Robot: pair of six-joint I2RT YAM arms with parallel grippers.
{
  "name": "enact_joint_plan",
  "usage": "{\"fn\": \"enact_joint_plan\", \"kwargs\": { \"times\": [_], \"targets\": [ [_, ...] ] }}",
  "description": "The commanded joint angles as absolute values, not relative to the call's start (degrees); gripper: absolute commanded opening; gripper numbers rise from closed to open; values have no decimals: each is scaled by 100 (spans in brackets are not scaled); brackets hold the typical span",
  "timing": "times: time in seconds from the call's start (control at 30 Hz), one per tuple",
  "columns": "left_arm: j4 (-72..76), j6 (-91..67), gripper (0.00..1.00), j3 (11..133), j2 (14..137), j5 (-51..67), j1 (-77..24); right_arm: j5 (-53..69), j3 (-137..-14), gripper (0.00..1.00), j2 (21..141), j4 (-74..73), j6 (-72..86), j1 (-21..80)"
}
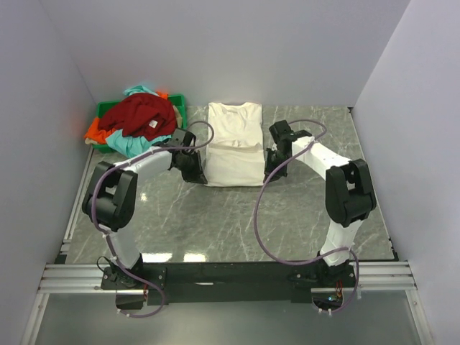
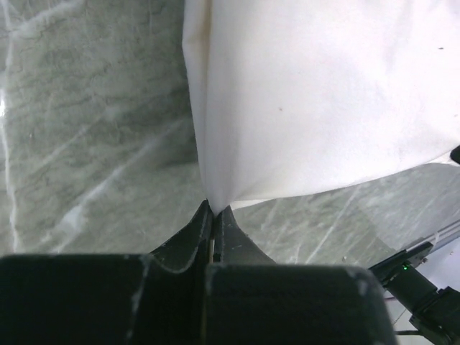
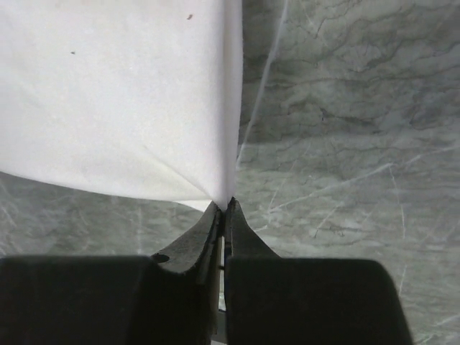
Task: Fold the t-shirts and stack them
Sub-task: Fold the tshirt
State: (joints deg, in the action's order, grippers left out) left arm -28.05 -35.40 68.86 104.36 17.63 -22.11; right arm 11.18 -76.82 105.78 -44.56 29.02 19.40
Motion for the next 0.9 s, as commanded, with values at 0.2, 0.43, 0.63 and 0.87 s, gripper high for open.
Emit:
{"fn": "enact_joint_plan", "kwargs": {
  "times": [0.2,0.43,0.63,0.87],
  "targets": [
    [-3427,-3612,0,7031,9414,1310,-2206,747,-7910,0,9854,-5185,2804,1960],
    [-3990,-3551,0,6882,9018,1512,-2215,598,-7796,0,9431,-5581,2795,2250],
    [-4666,-3524,0,6575,8509,1433,-2224,484,-7392,0,8860,-5818,3058,2662],
    [-5499,-3770,0,6205,7569,1468,-2382,465,-6935,0,8044,-6230,3593,3215]
  ]
}}
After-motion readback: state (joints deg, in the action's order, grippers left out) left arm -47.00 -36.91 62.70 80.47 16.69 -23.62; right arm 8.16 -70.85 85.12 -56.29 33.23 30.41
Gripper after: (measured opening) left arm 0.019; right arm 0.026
